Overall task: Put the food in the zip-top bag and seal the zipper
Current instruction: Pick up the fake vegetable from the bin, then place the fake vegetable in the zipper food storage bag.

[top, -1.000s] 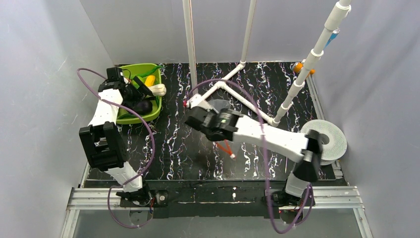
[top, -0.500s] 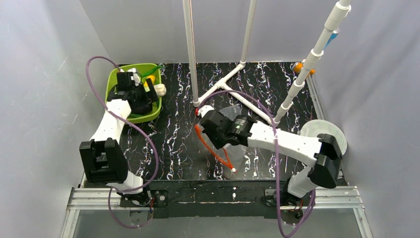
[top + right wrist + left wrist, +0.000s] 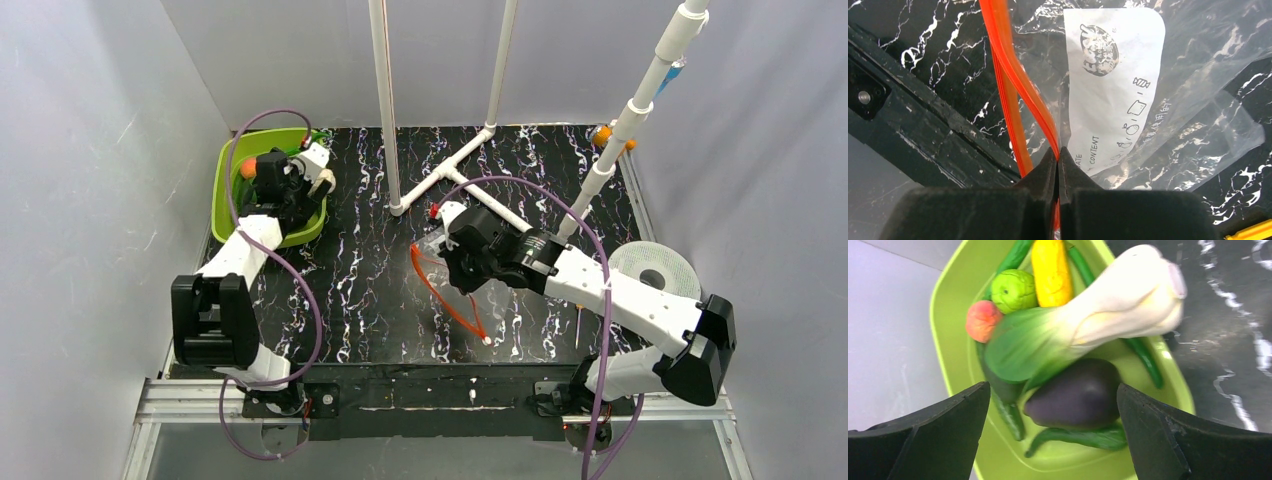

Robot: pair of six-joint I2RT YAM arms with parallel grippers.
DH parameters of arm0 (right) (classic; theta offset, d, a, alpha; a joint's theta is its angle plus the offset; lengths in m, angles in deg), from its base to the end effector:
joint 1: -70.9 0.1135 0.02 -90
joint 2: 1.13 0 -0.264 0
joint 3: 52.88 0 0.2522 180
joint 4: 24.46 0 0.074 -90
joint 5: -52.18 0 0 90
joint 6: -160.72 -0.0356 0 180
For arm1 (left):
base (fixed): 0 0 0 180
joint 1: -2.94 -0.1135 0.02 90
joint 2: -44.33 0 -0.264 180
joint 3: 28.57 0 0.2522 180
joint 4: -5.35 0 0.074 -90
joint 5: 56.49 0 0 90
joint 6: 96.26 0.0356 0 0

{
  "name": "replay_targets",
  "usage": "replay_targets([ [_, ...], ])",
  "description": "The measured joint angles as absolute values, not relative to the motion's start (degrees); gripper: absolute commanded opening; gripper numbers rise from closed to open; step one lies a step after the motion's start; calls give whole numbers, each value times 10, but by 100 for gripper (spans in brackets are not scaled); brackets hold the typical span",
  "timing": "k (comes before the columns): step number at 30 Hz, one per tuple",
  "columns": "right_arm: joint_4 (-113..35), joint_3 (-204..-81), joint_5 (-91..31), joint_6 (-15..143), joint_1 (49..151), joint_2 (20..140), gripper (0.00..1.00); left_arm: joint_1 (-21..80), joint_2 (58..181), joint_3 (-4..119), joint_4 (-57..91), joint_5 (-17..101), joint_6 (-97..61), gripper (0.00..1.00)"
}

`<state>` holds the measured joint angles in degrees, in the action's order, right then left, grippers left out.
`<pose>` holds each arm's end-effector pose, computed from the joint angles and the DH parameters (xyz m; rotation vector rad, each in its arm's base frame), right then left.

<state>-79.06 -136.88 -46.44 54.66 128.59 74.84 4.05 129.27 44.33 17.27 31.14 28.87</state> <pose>0.1546 0.2345 0.3256 -0.7903 2.2829 0.4315 0.3435 -0.0052 0.2794 0.6005 1.9220 0.4226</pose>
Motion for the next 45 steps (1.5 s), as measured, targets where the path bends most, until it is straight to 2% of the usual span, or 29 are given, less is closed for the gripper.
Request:
replay_targets([
  [5, -787, -1343, -437, 555, 1274, 739, 1, 40, 1330, 441, 123, 289, 357, 98],
  [12, -785, -1343, -430, 560, 1268, 741, 1, 39, 1407, 461, 90, 297, 373, 98],
  [17, -785, -1343, -430, 560, 1267, 741, 1, 39, 1451, 462, 38, 295, 381, 93],
  [18, -785, -1343, -430, 560, 1266, 741, 1, 39, 1457, 462, 24, 295, 385, 90],
  [19, -785, -1343, -429, 560, 1266, 741, 1, 39, 1464, 462, 7, 295, 388, 83],
  [20, -785, -1343, -429, 560, 1265, 741, 1, 39, 1469, 461, -9, 294, 390, 70],
  [21, -785, -1343, -429, 560, 1265, 741, 1, 39, 1474, 459, -30, 294, 393, 62],
  [24, -785, -1343, -430, 559, 1264, 741, 1, 40, 1482, 445, -83, 289, 408, 46],
  [29, -785, -1343, -430, 558, 1264, 741, 1, 49, 1470, 419, -123, 253, 430, 36],
  [31, -785, -1343, -430, 556, 1264, 739, 1, 57, 1450, 410, -118, 232, 434, 29],
  [33, -785, -1344, -430, 552, 1264, 737, 1, 67, 1412, 410, -83, 206, 426, 18],
  [34, -786, -1344, -430, 549, 1264, 736, 1, 70, 1385, 415, -54, 196, 415, 13],
  [39, -787, -1353, -436, 527, 1264, 736, 1, 78, 1245, 501, 137, 192, 301, 6],
  [42, -786, -1361, -440, 511, 1264, 736, 1, 77, 1162, 565, 260, 239, 187, 0],
  [45, -784, -1363, -445, 498, 1264, 736, 1, 75, 1091, 598, 362, 353, 55, 0],
])
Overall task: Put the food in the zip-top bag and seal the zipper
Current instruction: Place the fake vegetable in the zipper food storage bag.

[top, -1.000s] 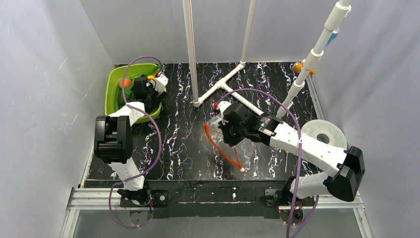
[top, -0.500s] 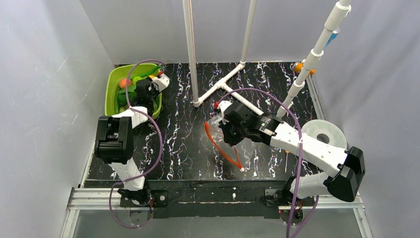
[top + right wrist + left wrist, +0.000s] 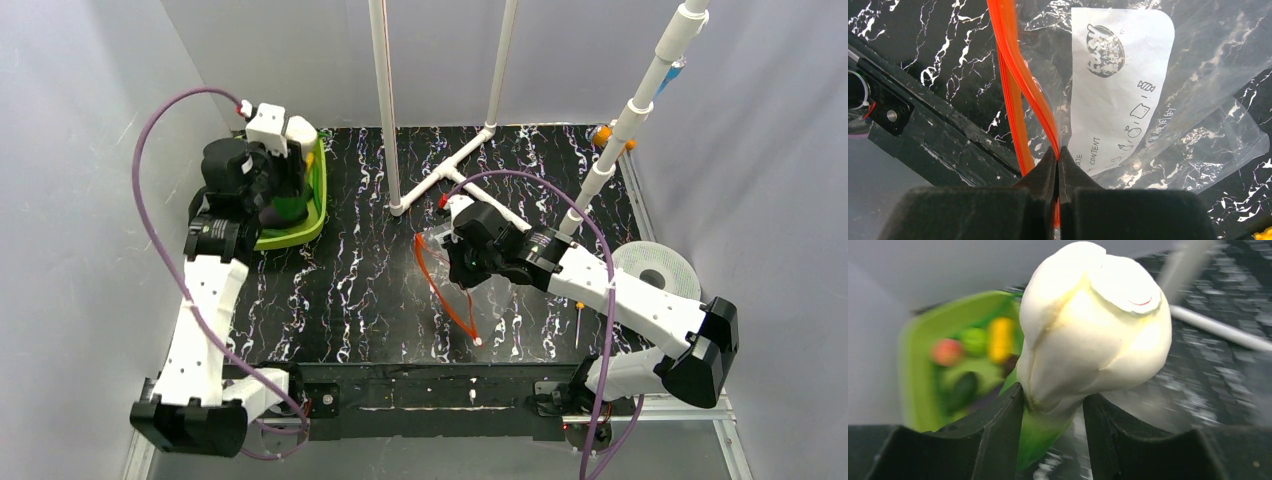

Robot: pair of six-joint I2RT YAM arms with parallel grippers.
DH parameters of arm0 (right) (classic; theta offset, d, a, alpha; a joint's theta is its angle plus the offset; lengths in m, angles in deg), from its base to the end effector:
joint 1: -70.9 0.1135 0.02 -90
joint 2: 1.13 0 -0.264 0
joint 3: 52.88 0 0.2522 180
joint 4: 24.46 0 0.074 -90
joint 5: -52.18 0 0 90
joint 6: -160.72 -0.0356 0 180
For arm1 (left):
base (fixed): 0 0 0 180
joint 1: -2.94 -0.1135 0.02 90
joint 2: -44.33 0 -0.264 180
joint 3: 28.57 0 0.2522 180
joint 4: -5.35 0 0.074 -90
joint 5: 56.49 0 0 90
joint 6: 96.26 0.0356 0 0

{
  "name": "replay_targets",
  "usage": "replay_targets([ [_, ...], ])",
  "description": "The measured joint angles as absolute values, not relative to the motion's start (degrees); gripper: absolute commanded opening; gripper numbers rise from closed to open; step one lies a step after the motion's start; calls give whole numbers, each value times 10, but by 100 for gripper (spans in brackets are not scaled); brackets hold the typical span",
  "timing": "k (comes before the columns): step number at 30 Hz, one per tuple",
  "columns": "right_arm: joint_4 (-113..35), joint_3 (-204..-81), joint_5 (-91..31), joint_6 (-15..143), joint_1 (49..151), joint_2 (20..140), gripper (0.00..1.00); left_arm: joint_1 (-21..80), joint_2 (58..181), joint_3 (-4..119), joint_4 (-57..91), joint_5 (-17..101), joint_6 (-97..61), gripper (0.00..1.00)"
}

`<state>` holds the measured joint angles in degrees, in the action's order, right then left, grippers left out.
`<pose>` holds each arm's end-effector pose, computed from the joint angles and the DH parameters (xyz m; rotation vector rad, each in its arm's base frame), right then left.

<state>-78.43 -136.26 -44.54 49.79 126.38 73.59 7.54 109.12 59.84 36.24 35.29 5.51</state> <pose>0.1602 0.2256 0.3284 -0.6609 2.3213 0.5021 0.2464 -0.0209 0.4395 0.2647 1.6773 0.0672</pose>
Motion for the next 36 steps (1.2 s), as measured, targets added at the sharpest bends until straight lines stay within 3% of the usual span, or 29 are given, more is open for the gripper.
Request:
replay_targets([
  [6, -781, -1363, -457, 481, 1264, 737, 1, 81, 1034, 522, 489, 629, -183, 0],
  [11, -776, -1362, -472, 469, 1264, 744, 1, 127, 1022, 380, 520, 752, -362, 0],
  [19, -758, -1363, -482, 454, 1264, 762, 1, 278, 944, 298, 449, 813, -596, 0],
  [28, -748, -1377, -494, 474, 1289, 793, 1, 385, 1148, 327, 423, 827, -601, 0],
  [36, -709, -1337, -495, 524, 1307, 732, 1, 400, 1223, 337, 380, 870, -595, 0],
])
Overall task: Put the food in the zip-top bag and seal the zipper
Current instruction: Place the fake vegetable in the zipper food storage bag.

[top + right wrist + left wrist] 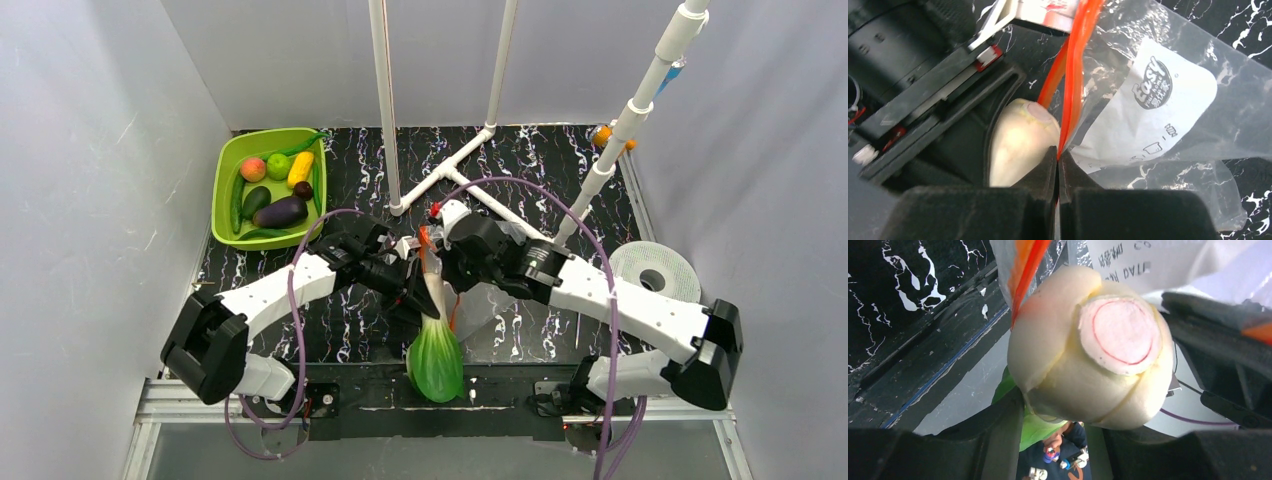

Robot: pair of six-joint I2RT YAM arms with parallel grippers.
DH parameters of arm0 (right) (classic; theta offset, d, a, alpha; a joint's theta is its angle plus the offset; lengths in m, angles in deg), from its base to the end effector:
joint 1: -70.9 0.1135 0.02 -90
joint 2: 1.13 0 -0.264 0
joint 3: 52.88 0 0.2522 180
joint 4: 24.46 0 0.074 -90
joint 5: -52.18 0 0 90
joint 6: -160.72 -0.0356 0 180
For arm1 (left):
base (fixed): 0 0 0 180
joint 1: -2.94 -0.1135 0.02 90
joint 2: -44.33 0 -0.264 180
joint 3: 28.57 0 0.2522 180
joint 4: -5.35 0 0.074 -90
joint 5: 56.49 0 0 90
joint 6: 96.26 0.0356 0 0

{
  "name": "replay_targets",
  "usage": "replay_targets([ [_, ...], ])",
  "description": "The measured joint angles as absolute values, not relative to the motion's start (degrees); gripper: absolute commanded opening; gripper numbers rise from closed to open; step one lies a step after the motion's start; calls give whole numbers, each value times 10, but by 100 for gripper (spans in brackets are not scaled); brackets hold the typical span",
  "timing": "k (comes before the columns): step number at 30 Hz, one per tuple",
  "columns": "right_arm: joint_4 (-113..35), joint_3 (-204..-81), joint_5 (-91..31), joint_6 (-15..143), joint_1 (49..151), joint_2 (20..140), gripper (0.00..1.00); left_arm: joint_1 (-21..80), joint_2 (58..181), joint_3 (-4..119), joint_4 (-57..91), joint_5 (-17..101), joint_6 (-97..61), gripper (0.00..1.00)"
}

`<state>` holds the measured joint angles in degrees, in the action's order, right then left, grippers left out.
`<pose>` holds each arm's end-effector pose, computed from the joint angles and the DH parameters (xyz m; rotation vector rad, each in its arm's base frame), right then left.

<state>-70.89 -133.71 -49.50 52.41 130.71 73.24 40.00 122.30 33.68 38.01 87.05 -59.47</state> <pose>0.1485 0.2409 0.3262 -0.7113 2.1867 0.4929 0.1990 -0.1861 0.2322 -0.1236 -2.5468 1.5658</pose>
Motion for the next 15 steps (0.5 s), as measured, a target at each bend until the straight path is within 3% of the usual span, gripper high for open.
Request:
replay_targets([
  [7, -654, -1259, -453, 579, 1323, 653, 1, 405, 1249, 337, 365, 879, -594, 0],
  [15, -627, -1252, -382, 641, 1326, 641, 1, 438, 1259, 337, 354, 882, -593, 0],
])
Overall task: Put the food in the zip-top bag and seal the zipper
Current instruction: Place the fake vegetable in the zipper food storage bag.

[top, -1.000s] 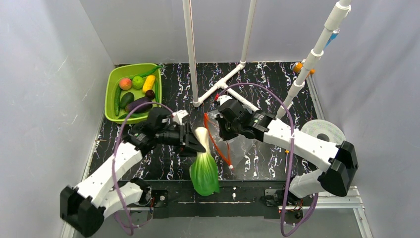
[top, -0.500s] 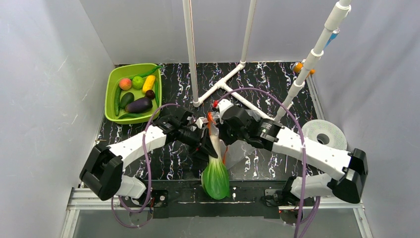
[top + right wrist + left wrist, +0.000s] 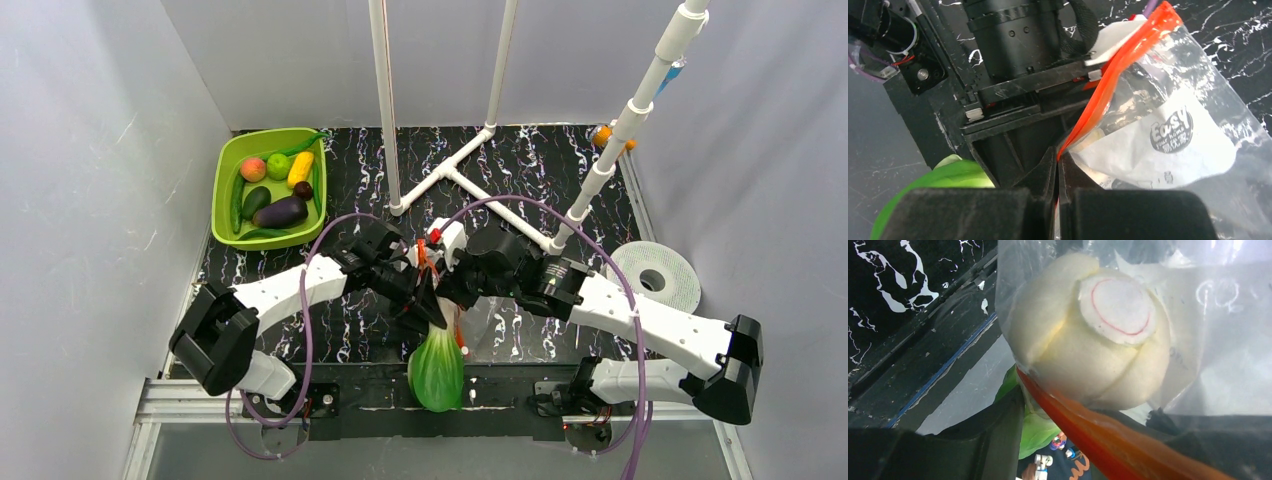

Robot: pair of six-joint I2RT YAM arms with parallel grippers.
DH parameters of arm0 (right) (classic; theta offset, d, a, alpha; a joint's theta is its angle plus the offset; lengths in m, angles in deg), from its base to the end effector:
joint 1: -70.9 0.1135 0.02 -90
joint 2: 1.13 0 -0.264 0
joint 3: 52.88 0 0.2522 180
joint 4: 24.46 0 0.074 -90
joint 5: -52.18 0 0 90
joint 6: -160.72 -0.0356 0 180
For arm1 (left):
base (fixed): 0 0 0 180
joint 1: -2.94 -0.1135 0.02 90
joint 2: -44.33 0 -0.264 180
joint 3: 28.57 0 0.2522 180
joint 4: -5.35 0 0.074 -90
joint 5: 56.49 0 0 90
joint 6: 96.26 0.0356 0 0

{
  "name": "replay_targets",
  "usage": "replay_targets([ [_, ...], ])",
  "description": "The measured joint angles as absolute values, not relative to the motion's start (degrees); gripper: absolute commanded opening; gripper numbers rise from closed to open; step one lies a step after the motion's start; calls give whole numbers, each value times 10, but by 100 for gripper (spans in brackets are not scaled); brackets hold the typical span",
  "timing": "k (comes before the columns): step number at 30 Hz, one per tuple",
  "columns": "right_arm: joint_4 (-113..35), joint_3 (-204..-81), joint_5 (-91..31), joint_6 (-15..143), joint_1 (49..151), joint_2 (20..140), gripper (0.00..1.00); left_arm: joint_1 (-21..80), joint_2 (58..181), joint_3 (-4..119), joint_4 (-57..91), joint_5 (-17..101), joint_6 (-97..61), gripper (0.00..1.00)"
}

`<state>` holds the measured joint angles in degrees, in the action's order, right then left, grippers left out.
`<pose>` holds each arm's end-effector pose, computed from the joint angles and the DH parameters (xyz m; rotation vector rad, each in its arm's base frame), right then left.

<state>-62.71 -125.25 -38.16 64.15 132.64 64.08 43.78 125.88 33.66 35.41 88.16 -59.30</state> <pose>0.1202 0.2231 0.3280 -1.0128 1.9465 0.6903 0.1934 -0.2056 0.2194 -0.2061 -2.4933 1.5313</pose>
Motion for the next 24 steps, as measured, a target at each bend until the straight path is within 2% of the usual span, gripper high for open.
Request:
replay_targets([
  [4, -627, -1252, -369, 650, 1326, 650, 1, 444, 1252, 336, 358, 841, -589, 0],
  [10, -612, -1238, -372, 618, 1320, 671, 1, 443, 1199, 305, 359, 720, -587, 14],
  [14, -604, -1232, -392, 590, 1320, 687, 1, 444, 1208, 311, 366, 668, -564, 18],
  [17, -609, -1239, -419, 568, 1317, 718, 1, 444, 1242, 344, 392, 632, -539, 26],
  [19, -618, -1254, -438, 551, 1312, 748, 1, 444, 1269, 370, 406, 605, -522, 35],
  [20, -623, -1261, -446, 541, 1308, 762, 1, 444, 1278, 377, 411, 591, -516, 49],
  [21, -634, -1276, -457, 525, 1302, 782, 1, 444, 1282, 379, 415, 579, -512, 68],
  [22, -644, -1287, -466, 509, 1297, 800, 1, 444, 1282, 378, 421, 559, -509, 74],
  [24, -654, -1291, -470, 491, 1291, 809, 1, 445, 1268, 360, 413, 536, -501, 80],
])
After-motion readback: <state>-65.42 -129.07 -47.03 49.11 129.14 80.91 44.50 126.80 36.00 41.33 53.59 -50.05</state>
